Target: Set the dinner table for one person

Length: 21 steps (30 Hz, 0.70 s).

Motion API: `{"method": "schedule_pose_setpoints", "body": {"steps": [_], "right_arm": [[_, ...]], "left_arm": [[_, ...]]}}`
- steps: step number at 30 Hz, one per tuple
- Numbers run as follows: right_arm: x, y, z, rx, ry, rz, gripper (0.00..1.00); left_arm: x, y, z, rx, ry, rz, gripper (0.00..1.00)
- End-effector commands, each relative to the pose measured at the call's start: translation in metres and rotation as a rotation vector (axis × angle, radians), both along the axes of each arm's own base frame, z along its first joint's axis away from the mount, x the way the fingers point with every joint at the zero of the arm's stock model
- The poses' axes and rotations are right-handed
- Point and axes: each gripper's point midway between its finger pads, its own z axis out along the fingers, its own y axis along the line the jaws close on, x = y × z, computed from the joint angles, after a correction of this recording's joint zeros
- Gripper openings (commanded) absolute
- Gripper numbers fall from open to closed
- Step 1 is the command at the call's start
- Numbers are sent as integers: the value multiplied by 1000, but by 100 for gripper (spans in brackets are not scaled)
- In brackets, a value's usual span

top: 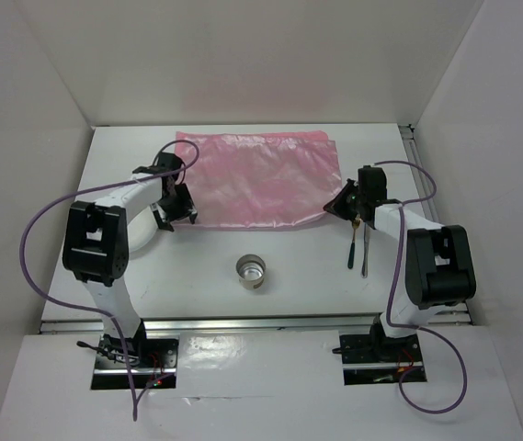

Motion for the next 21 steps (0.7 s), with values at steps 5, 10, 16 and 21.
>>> {"method": "schedule_pose_setpoints", "body": {"steps": [5,10,16,21], "right_arm": [[10,-5,9,-28,-33,5,0],[9,-3,5,-29,-24,18,0],[1,-8,-5,-31,14,10,0],[-12,-9,-7,-39,23,17,0]], "left_arm": [[36,-2,-4,-8,-90,61,68],[33,0,-23,3,-54,83,53],[30,-1,-32,0,-32,70,4],[15,4,-33,25,14,50,0]]}}
